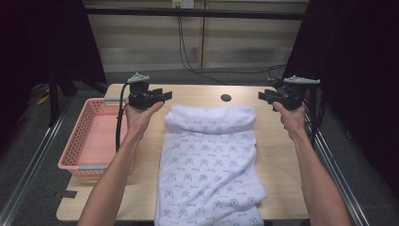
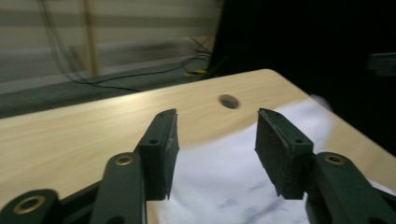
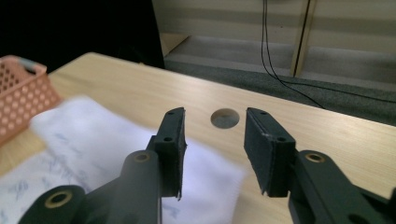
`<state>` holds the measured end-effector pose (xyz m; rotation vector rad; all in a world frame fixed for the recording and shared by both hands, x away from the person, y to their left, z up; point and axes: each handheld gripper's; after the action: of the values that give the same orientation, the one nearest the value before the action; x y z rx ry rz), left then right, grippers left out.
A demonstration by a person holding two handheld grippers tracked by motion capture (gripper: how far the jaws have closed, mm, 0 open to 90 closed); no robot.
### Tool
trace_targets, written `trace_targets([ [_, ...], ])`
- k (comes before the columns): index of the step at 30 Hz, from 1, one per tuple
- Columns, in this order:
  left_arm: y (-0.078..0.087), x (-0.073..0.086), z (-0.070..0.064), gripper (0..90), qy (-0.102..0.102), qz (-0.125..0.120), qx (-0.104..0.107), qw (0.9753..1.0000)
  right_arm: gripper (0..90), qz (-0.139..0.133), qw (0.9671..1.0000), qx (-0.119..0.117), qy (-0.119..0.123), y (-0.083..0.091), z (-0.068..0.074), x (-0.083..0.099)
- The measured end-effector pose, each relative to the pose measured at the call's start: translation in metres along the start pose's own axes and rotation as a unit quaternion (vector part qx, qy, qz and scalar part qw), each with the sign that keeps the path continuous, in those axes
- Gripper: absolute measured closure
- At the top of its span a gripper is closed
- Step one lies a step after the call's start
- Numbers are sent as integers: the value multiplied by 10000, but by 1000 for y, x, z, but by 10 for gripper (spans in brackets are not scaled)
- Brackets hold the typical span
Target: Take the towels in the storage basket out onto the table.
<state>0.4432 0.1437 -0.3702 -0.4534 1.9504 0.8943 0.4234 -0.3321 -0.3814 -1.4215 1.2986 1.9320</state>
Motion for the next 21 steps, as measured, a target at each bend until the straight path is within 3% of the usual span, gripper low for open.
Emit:
trace_targets([
  [3, 7, 5, -13, 497, -208, 81, 102, 9997, 567, 18, 9996, -236, 172, 11, 12, 8],
  [6, 20, 16, -24, 524, -233, 147, 299, 9992, 564, -35, 9986, -423, 322, 28, 29, 19],
  [8, 29, 32, -33, 554, -305, 261, 515, 9979, 546, 45, 9977, -568, 376, 41, 40, 29],
  [10, 38, 53, -45, 577, -396, 408, 794, 9952, 534, 171, 9952, -858, 445, 56, 55, 46],
  [11, 41, 63, -50, 587, -422, 511, 854, 9941, 529, 235, 9947, -877, 477, 63, 62, 55],
  [14, 50, 90, -63, 611, -474, 715, 1002, 9913, 521, 442, 9906, -1195, 495, 78, 81, 80],
  [16, 57, 116, -68, 628, -539, 1001, 1167, 9866, 519, 679, 9860, -1431, 531, 88, 98, 100],
  [18, 58, 136, -68, 637, -525, 1269, 1142, 9839, 514, 850, 9831, -1530, 543, 93, 107, 115],
  [21, 59, 168, -63, 632, -341, 1640, 1035, 9804, 497, 1311, 9747, -1743, 500, 87, 116, 139],
])
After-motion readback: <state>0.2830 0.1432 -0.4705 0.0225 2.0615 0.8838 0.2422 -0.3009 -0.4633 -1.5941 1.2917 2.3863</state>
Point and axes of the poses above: each handheld gripper's, and its own axes: y roughly backward along the jaws, x roughly out of its underside, z roughly to its left, and after that the axes turned 7 degrees about y, right-handed
